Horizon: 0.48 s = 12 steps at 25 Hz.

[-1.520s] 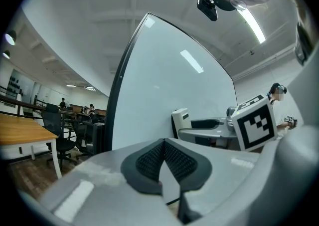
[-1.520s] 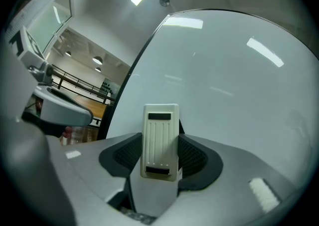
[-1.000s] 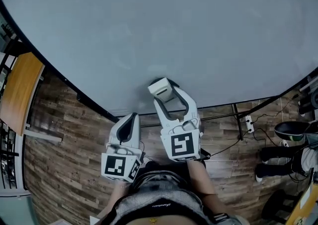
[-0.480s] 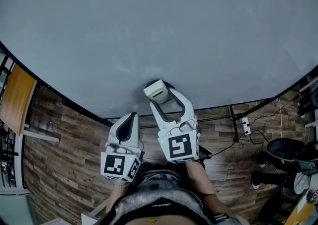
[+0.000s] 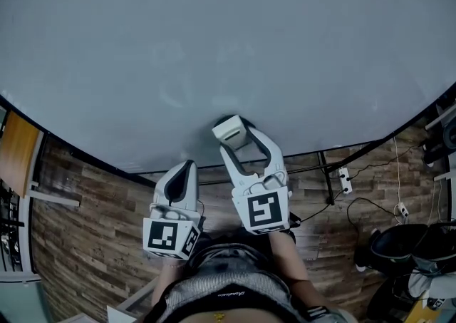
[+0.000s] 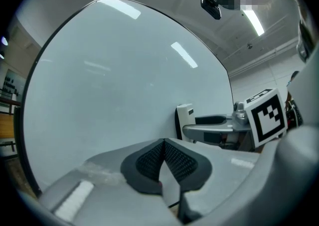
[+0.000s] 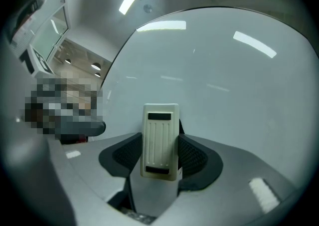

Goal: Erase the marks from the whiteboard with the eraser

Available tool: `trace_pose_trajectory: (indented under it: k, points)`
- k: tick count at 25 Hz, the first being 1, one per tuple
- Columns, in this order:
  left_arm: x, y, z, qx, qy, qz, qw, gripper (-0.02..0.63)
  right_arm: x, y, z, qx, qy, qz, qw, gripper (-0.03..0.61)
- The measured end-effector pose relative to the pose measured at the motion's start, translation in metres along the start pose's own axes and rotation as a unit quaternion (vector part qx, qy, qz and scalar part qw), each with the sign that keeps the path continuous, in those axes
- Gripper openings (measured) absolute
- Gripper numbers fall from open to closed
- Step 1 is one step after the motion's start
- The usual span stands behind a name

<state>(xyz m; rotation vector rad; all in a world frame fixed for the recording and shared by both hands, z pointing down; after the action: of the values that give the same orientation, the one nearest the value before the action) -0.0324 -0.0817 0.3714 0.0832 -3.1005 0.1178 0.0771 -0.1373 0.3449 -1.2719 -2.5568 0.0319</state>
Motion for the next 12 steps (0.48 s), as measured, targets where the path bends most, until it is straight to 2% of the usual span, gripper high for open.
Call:
trace_pose_trajectory:
  k: [4,12]
  points:
    - [-0.009,-0.006,-0.004,0.002,0.002,0.004,1.0,0.005,-0.011,0.004,-0.004,0.0,0.002,0.002,1.0,0.232]
    - [-0.071,-0.022,-0.01,0.006,0.001,0.024,0.9997,0.005,-0.069,0.043,-0.026,-0.002,0.004,0.008,1.0,0.232]
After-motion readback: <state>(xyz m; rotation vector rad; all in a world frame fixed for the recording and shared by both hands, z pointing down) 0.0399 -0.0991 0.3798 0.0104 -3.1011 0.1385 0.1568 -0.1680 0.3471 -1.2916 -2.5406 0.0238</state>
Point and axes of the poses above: the fingertips, and each gripper's own axes: y backward along the fingers, x to its left, z out of its top, the point moved 3 cm from there along y, backward along the fingers, and after that the axes turned 15 degrees about z, right-handed, at the moved point
